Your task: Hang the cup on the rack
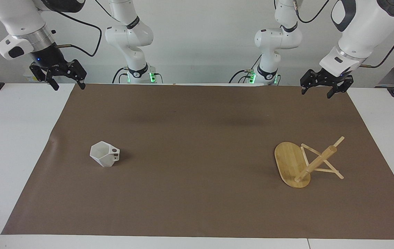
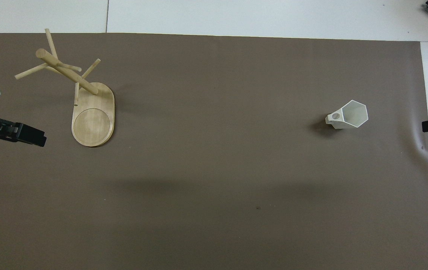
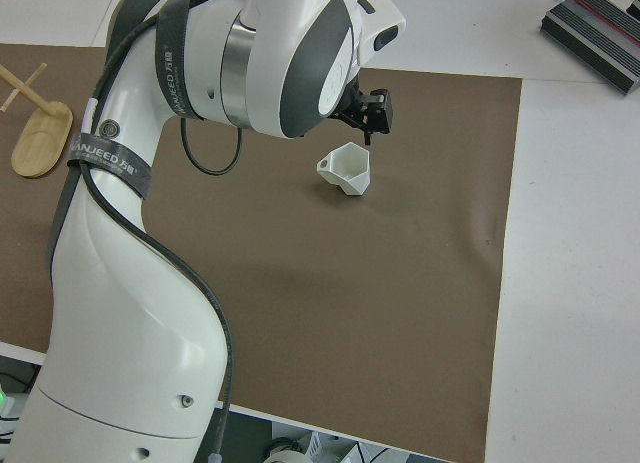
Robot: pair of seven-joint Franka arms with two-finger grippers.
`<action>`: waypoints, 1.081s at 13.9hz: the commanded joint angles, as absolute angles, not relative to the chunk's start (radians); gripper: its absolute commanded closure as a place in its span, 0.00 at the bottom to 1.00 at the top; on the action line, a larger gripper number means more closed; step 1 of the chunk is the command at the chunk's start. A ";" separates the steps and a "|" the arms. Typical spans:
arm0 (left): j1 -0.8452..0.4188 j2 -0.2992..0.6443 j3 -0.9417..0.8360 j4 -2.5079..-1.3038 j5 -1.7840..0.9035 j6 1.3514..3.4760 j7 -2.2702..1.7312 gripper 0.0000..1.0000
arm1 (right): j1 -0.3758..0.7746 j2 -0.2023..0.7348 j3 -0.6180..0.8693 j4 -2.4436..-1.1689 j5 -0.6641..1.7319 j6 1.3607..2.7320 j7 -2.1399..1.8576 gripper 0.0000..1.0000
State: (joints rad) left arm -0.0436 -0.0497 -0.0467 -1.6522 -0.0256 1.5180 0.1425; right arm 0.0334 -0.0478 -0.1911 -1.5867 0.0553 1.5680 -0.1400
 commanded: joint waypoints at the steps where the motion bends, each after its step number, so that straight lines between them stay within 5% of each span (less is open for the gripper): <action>1: -0.029 -0.063 -0.051 -1.664 -0.012 1.572 0.160 0.00 | 0.032 -0.049 -0.184 -1.586 0.034 1.568 -0.118 0.00; 10: -0.038 -0.055 -0.054 -1.652 0.006 1.623 0.083 0.00 | 0.034 -0.075 -0.186 -1.641 0.035 1.600 -0.141 0.00; 15: -0.041 -0.057 -0.055 -1.654 0.006 1.623 0.087 0.00 | 0.034 -0.107 -0.195 -1.782 0.035 1.839 -0.155 0.00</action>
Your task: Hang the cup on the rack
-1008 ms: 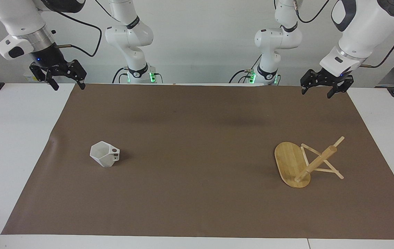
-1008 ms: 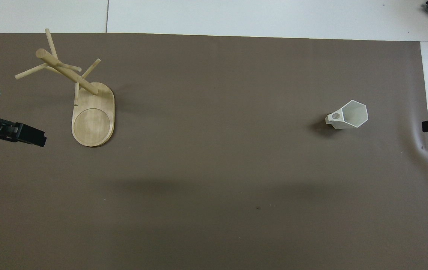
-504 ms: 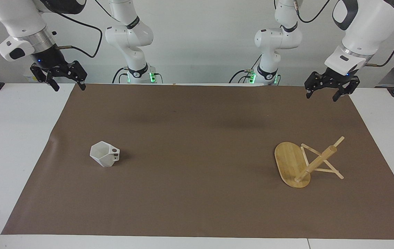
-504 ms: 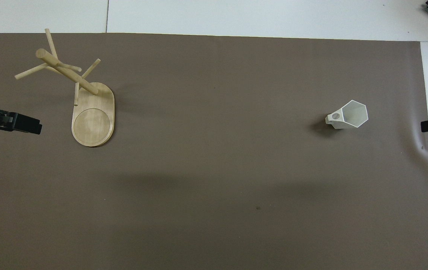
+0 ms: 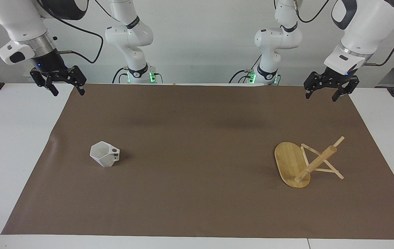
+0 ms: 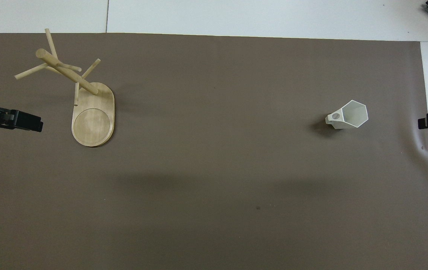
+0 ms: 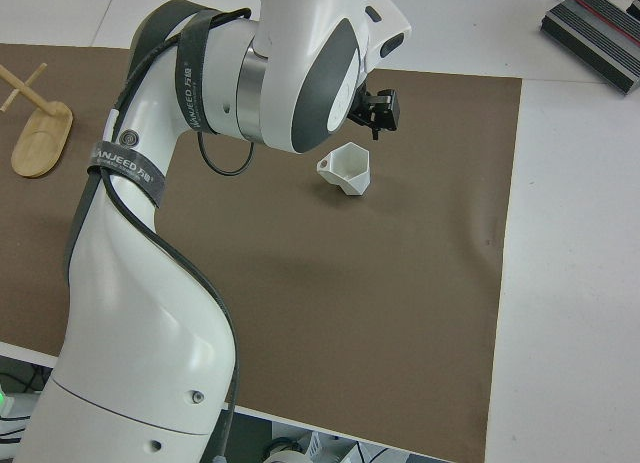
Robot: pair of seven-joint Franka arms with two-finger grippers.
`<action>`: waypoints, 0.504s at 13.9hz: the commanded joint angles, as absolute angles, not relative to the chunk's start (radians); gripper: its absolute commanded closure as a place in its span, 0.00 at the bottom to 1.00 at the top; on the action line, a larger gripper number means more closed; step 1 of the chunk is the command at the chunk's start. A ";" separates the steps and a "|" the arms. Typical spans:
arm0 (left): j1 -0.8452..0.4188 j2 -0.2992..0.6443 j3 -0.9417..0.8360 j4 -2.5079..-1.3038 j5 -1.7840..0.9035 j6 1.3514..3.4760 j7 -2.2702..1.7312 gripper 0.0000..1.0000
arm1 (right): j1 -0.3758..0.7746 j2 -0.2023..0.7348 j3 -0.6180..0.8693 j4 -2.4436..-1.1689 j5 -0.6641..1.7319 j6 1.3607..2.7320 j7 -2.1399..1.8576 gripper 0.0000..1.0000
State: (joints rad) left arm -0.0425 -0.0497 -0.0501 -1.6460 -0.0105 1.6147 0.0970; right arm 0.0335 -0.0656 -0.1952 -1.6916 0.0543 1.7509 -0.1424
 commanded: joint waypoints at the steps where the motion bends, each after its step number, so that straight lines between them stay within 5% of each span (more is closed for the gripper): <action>1: -0.041 -0.057 -0.055 -1.654 0.006 1.623 0.087 0.00 | 0.034 -0.098 -0.195 -1.793 0.035 1.859 -0.155 0.00; 7: -0.048 -0.057 -0.058 -1.657 0.003 1.624 0.086 0.00 | 0.034 -0.029 -0.195 -1.923 0.035 2.018 -0.155 0.00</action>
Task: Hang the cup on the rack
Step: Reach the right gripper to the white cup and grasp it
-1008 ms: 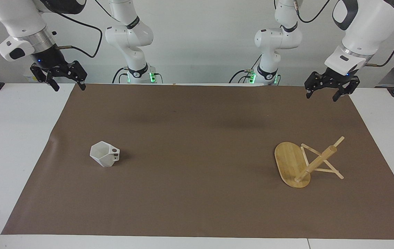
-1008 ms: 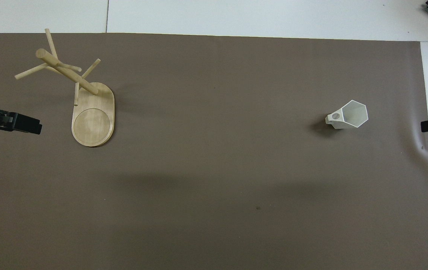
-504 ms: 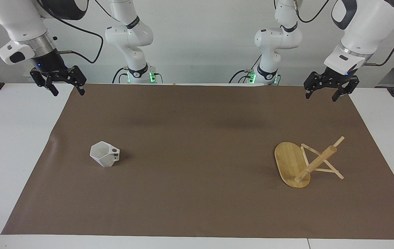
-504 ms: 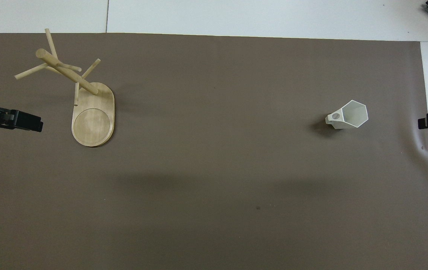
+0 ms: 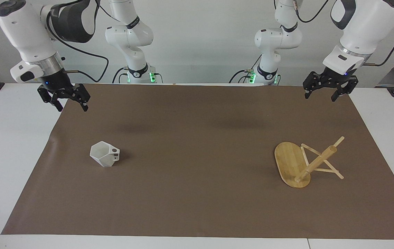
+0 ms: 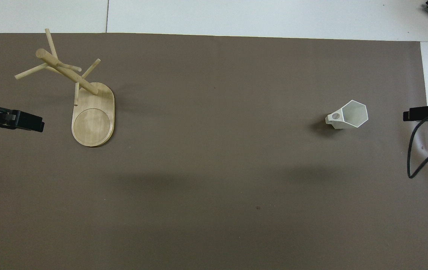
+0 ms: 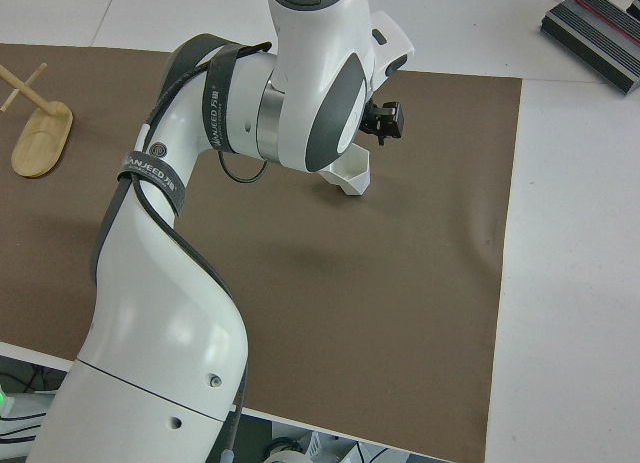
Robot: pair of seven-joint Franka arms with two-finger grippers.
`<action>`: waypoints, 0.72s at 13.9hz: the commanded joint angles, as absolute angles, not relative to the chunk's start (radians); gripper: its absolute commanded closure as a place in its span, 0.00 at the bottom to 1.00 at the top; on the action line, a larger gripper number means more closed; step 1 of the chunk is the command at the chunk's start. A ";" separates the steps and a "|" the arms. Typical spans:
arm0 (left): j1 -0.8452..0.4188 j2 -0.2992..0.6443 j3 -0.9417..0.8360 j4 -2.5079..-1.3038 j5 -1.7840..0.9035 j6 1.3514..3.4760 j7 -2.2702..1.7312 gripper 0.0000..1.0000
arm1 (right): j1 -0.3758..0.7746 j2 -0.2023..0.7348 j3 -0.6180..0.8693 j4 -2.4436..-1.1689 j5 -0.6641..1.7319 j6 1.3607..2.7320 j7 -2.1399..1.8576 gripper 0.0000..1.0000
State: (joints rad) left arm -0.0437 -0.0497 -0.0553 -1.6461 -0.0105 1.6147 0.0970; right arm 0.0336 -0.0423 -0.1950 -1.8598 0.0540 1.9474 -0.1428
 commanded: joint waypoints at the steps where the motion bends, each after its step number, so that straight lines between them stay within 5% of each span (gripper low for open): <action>1: -0.054 -0.057 -0.058 -1.655 0.003 1.623 0.086 0.00 | 0.034 -0.019 -0.195 -1.948 0.035 2.051 -0.155 0.00; 10: -0.060 -0.061 -0.060 -1.667 0.002 1.632 0.086 0.00 | 0.031 0.187 -0.195 -2.023 0.037 2.419 -0.156 0.00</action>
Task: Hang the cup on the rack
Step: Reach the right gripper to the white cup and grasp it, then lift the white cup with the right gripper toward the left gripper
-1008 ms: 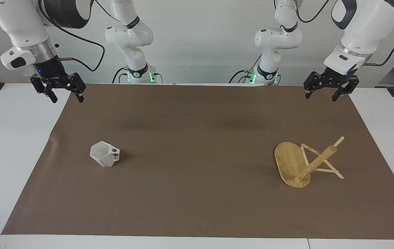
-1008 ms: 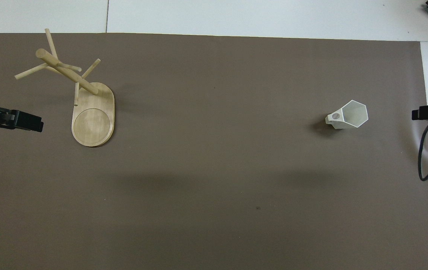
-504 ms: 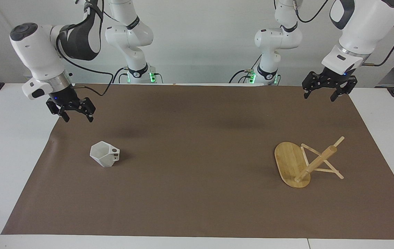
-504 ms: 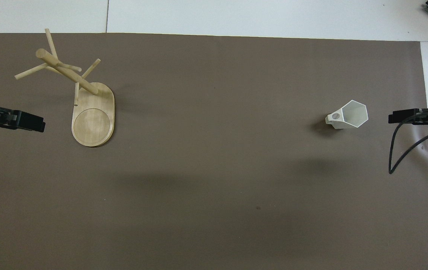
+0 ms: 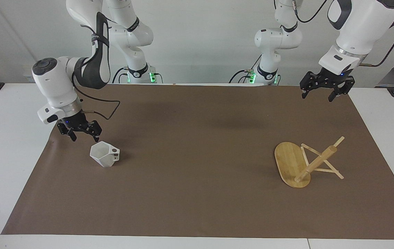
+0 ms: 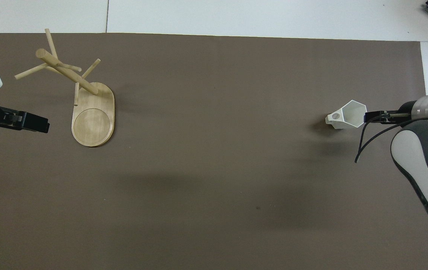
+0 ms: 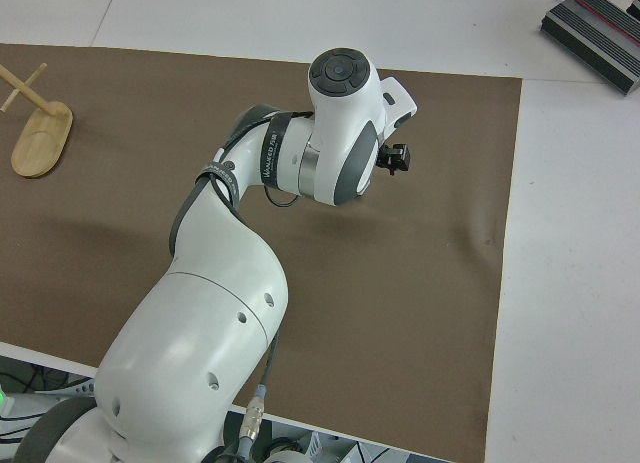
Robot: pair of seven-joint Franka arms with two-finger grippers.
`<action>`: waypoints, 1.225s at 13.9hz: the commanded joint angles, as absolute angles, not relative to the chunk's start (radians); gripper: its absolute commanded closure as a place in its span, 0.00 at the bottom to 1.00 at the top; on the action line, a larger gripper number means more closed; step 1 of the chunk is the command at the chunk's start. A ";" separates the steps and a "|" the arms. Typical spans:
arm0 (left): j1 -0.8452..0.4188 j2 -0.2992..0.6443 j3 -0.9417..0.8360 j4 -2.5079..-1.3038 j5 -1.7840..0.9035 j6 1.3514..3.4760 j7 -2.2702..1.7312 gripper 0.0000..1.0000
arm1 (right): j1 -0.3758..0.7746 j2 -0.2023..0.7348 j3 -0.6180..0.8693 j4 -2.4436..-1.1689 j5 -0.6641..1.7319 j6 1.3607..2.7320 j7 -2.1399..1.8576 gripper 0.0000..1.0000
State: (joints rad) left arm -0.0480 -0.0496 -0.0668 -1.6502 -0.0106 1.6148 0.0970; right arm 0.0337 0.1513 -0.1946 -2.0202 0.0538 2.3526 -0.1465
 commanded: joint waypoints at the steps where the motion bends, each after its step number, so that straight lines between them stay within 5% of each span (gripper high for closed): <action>1: -0.060 -0.063 -0.060 -1.669 0.002 1.632 0.086 0.00 | 0.031 0.204 -0.195 -2.023 0.037 2.445 -0.149 0.00; 7: -0.060 -0.064 -0.060 -1.671 0.000 1.629 0.086 0.00 | 0.031 0.229 -0.193 -2.026 0.052 2.470 -0.147 0.00; 8: -0.060 -0.064 -0.060 -1.671 0.000 1.631 0.086 0.00 | 0.031 0.229 -0.193 -2.025 0.052 2.456 -0.147 0.07; 13: -0.061 -0.064 -0.061 -1.669 -0.002 1.631 0.086 0.00 | 0.029 0.221 -0.192 -2.014 0.064 2.367 -0.147 0.98; 17: -0.061 -0.064 -0.063 -1.671 -0.002 1.626 0.086 0.00 | 0.029 0.218 -0.190 -1.984 0.066 2.314 -0.147 1.00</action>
State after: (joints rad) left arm -0.0480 -0.0496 -0.0686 -1.6518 -0.0106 1.6152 0.0970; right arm 0.0337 0.2306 -0.1945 -2.0078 0.0568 2.3651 -0.1463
